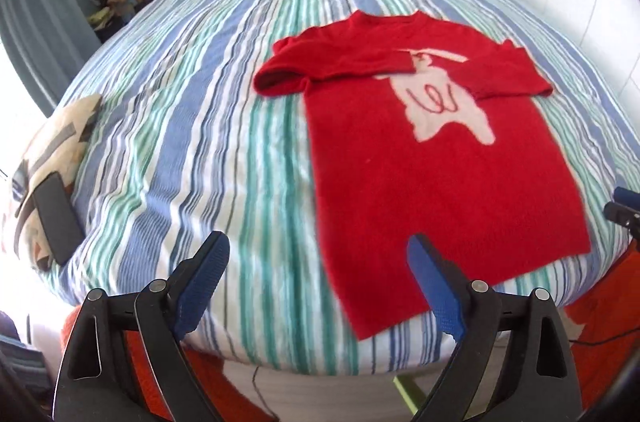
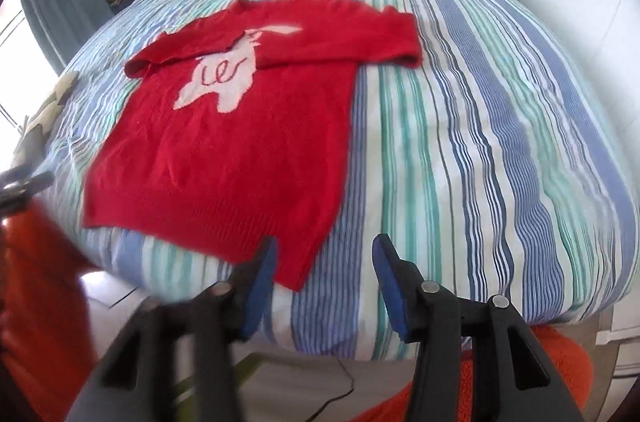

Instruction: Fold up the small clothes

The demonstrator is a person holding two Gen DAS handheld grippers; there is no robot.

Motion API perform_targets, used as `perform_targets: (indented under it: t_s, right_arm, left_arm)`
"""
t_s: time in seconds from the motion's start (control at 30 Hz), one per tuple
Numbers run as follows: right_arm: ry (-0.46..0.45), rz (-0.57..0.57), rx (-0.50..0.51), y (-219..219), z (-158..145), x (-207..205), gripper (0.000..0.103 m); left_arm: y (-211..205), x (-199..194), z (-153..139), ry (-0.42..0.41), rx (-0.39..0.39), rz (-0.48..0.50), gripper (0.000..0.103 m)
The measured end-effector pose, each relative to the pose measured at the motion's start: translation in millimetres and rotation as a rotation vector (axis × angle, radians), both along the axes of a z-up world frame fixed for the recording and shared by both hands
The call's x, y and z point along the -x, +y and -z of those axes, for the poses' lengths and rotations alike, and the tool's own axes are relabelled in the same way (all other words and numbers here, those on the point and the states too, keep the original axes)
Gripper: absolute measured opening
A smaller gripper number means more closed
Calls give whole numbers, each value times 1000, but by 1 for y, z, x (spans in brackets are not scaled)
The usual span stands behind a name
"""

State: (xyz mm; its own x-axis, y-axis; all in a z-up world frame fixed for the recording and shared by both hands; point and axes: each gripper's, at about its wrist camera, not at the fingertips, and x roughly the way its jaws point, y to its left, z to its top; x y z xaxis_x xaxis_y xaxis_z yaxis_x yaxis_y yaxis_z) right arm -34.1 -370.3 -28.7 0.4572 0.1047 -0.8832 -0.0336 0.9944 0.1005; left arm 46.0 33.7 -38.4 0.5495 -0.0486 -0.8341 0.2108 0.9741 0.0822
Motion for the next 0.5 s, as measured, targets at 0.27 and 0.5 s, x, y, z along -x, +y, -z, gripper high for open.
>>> perform_targets:
  t_s: [0.27, 0.5]
  right_arm:
    - [141, -127, -51, 45, 87, -34, 51]
    - [62, -182, -9, 30, 25, -44, 53]
  left_arm:
    - [-43, 7, 93, 199, -58, 80, 94]
    - [-22, 29, 54, 91, 12, 45, 97]
